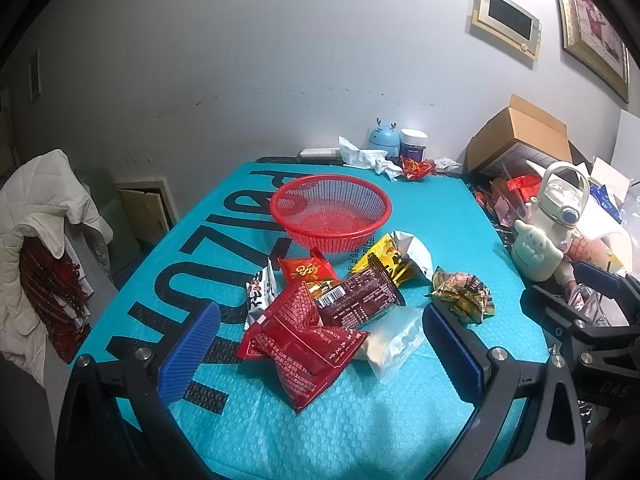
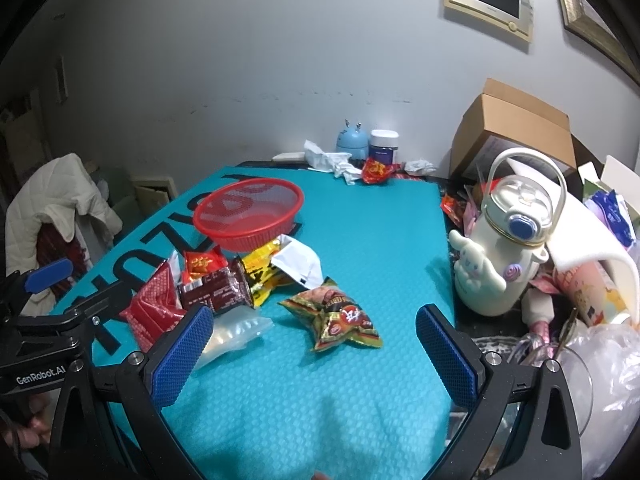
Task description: Organize snacks
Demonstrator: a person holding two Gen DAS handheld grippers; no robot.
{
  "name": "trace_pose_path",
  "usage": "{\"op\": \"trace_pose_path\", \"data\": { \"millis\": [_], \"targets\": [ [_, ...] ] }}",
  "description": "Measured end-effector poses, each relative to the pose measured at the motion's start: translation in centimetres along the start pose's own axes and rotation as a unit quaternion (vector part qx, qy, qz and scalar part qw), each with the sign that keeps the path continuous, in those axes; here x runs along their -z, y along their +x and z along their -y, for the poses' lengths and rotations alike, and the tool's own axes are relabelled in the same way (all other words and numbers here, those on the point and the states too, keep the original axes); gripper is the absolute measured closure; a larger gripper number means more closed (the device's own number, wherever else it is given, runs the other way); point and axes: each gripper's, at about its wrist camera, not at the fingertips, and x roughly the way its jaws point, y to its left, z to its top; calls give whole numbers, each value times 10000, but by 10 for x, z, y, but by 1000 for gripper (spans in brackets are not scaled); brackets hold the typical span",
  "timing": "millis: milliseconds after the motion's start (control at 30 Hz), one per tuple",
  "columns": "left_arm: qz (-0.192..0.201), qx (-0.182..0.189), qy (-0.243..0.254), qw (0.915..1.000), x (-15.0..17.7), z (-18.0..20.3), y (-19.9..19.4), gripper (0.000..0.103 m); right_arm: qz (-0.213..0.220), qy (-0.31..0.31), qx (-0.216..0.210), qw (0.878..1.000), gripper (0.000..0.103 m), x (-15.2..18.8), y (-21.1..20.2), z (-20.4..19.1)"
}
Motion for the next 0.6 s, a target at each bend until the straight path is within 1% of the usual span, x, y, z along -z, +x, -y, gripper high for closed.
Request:
{"op": "trace_pose_path", "data": {
  "millis": [400,600],
  "targets": [
    [99,17,-1,9999,-2,3,-14,0,69,-2,-88,9999,0,3,-13,-1],
    [103,83,10,9999,-5,6,-17,0,103,-25,-149,9998,0,-1,-18,0]
  ]
}}
